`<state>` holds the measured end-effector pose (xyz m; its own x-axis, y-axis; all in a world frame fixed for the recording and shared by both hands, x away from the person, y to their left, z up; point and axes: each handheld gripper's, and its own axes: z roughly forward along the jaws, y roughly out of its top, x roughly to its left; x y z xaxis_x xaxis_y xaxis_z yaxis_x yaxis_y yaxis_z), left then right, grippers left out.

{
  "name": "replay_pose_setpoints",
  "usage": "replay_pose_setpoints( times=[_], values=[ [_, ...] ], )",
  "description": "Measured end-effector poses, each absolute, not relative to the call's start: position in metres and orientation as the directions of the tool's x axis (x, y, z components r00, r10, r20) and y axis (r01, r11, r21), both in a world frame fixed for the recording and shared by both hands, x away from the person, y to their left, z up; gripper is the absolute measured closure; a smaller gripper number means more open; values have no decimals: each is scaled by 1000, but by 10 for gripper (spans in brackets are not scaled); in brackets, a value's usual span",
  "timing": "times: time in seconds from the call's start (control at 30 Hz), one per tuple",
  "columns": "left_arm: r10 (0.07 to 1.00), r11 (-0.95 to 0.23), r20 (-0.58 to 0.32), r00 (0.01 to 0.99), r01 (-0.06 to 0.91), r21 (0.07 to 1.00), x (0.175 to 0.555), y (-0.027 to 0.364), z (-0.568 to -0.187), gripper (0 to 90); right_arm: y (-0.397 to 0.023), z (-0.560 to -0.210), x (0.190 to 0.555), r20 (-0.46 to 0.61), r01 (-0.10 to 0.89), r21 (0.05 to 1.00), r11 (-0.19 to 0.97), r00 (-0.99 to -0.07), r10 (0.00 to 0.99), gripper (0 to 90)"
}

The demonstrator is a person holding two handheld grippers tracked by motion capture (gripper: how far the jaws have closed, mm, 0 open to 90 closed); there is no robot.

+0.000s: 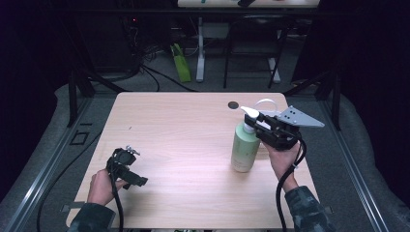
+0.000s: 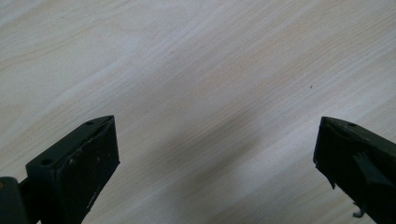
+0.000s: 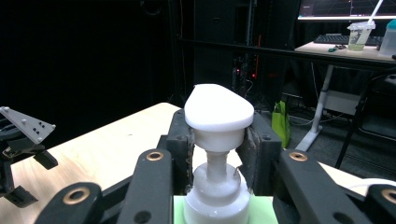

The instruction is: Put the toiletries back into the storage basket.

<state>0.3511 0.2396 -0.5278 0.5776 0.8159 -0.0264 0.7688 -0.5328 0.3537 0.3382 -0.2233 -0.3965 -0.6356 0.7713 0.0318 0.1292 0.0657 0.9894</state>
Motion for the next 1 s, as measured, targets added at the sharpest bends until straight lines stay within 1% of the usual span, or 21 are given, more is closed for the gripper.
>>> replay_pose_setpoints(
  times=[0.13, 0.23, 0.33, 0.5, 0.83, 1.0],
  values=[
    [823, -531, -11, 568, 776, 340, 351, 239, -530, 4, -224, -391, 339, 24, 125, 990, 72, -638, 770, 677],
    [831, -535, 31, 555, 783, 318, 351, 237, -531, 19, -224, -388, 340, 25, 123, 990, 69, -638, 770, 678],
    [831, -537, 35, 555, 785, 308, 351, 236, -533, 23, -223, -384, 341, 26, 119, 991, 65, -637, 770, 678],
    [834, -532, 34, 550, 788, 310, 351, 234, -533, 29, -222, -377, 342, 21, 109, 992, 63, -638, 769, 678],
    [837, -519, -7, 547, 797, 311, 354, 234, -533, 31, -223, -365, 345, 12, 93, 994, 63, -646, 764, 678],
    [838, -515, -8, 545, 797, 317, 354, 234, -533, 31, -220, -360, 348, 1, 96, 992, 80, -650, 760, 679]
  ],
)
